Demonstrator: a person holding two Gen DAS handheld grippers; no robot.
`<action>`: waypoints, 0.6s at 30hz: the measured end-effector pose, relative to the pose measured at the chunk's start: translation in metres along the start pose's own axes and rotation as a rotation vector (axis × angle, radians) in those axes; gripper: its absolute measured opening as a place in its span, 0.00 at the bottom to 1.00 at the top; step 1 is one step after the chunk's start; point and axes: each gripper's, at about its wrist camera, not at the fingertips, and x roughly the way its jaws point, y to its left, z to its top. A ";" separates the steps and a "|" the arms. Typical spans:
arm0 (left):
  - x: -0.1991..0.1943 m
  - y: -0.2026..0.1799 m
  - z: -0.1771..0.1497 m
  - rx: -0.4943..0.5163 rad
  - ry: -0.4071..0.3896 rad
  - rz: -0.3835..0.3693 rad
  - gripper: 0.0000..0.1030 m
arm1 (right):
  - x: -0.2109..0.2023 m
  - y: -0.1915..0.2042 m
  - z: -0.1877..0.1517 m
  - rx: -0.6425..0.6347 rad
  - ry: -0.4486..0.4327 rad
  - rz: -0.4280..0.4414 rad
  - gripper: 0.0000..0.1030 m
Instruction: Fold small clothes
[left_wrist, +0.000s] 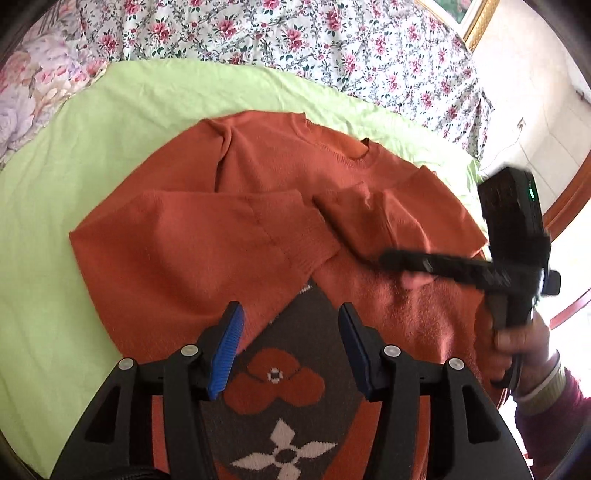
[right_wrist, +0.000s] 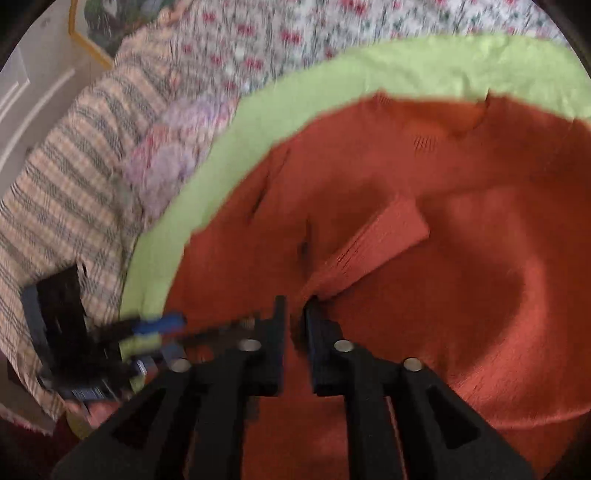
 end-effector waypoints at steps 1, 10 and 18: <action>0.000 -0.001 0.004 -0.003 -0.003 -0.007 0.54 | 0.001 -0.001 -0.005 -0.002 0.014 0.010 0.49; 0.040 -0.069 0.041 0.150 0.023 -0.052 0.76 | -0.067 -0.035 -0.036 0.107 -0.131 -0.038 0.57; 0.127 -0.114 0.064 0.244 0.123 0.104 0.17 | -0.138 -0.076 -0.049 0.277 -0.338 -0.139 0.57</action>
